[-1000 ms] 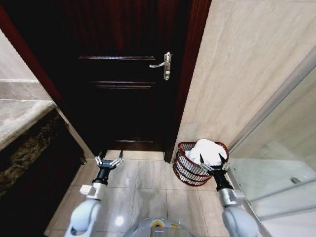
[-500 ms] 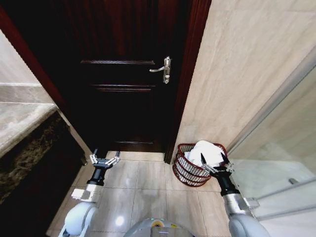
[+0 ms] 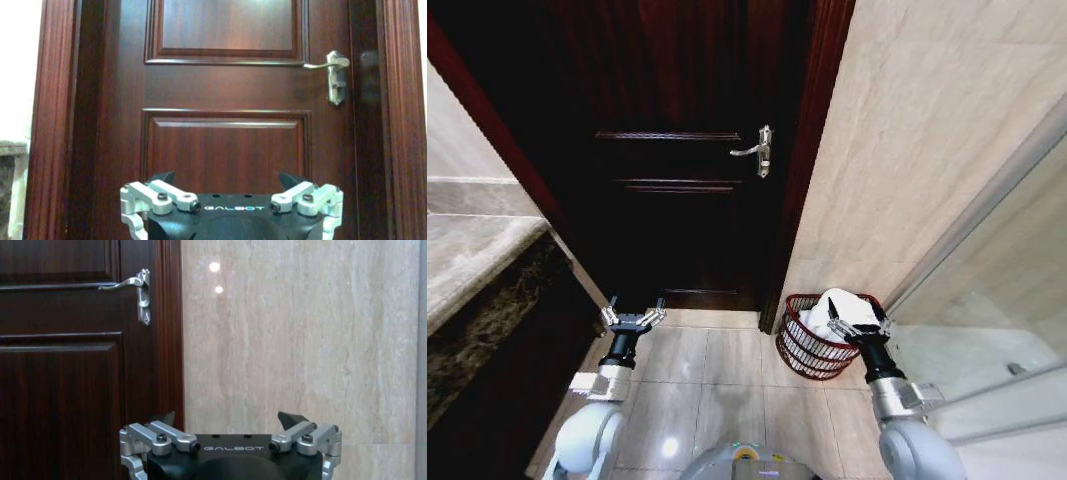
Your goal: Discard the used towel into the hamper.
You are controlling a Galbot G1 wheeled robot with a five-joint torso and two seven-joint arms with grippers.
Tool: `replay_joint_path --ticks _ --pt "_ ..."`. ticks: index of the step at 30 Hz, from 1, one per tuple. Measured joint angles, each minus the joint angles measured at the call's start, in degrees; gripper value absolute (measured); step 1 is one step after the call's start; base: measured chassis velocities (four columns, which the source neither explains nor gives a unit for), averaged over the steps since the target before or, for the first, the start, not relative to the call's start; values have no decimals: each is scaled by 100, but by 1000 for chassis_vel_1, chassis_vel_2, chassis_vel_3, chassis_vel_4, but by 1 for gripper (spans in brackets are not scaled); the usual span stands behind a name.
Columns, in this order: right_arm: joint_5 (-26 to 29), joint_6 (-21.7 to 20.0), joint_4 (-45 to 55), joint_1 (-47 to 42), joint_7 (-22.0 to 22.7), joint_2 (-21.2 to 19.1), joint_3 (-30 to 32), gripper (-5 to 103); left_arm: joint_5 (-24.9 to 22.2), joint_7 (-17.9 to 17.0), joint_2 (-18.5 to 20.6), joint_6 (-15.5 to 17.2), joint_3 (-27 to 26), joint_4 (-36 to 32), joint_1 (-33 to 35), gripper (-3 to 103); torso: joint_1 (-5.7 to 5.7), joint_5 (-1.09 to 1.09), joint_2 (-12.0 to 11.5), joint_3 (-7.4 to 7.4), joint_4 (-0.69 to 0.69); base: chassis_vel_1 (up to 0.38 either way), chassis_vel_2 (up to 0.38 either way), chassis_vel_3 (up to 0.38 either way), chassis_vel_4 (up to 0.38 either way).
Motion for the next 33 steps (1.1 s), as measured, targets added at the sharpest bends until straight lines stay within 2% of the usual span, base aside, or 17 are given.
replay_joint_path --ticks 33 --pt "-85 -230 121 -71 149 -42 8 100 -27 16 -40 101 -52 -62 -43 100 356 0 827 469 0 0 0 0 0"
